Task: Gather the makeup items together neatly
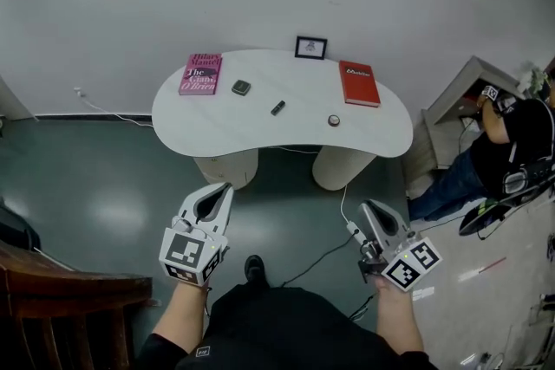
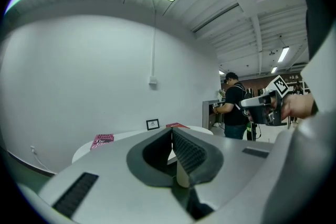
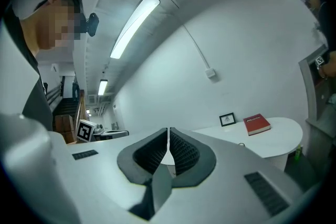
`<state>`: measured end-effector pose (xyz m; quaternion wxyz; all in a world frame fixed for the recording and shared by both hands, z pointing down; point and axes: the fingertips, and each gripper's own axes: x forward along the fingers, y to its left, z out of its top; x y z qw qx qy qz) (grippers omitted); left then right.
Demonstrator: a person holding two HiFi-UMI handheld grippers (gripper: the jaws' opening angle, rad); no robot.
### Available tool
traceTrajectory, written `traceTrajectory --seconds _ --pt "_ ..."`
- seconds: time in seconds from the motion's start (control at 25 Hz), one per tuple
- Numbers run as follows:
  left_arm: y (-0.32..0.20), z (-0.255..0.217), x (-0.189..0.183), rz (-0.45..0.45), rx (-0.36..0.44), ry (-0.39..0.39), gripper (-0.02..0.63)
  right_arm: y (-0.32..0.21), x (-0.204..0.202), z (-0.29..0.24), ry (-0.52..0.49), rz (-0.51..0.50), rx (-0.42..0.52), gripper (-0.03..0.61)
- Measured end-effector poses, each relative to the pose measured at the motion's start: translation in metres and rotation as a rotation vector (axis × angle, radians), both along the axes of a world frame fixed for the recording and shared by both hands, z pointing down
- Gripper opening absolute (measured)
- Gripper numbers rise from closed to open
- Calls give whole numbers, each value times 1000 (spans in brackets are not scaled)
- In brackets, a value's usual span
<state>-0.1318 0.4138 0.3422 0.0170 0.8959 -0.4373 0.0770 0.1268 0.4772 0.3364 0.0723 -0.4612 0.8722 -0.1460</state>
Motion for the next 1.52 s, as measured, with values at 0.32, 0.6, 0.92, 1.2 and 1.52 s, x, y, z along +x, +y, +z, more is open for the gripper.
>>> traceTrajectory --seconds 0.32,0.6,0.92,1.2,1.52 --pt "-72 -2 -51 5 3 11 14 -85 -77 -6 40 -99 -15 37" --pt "-119 4 -68 -25 -1 24 14 -147 -101 -12 36 -154 -6 37" --pt "-195 25 -59 -89 -33 10 14 -232 -90 8 5 -207 -36 37" --pt "-297 31 -23 -131 -67 -5 15 -342 -46 23 -39 -240 -103 37" --pt "-385 35 16 -186 -100 -36 15 -437 -17 23 -53 -330 -113 37"
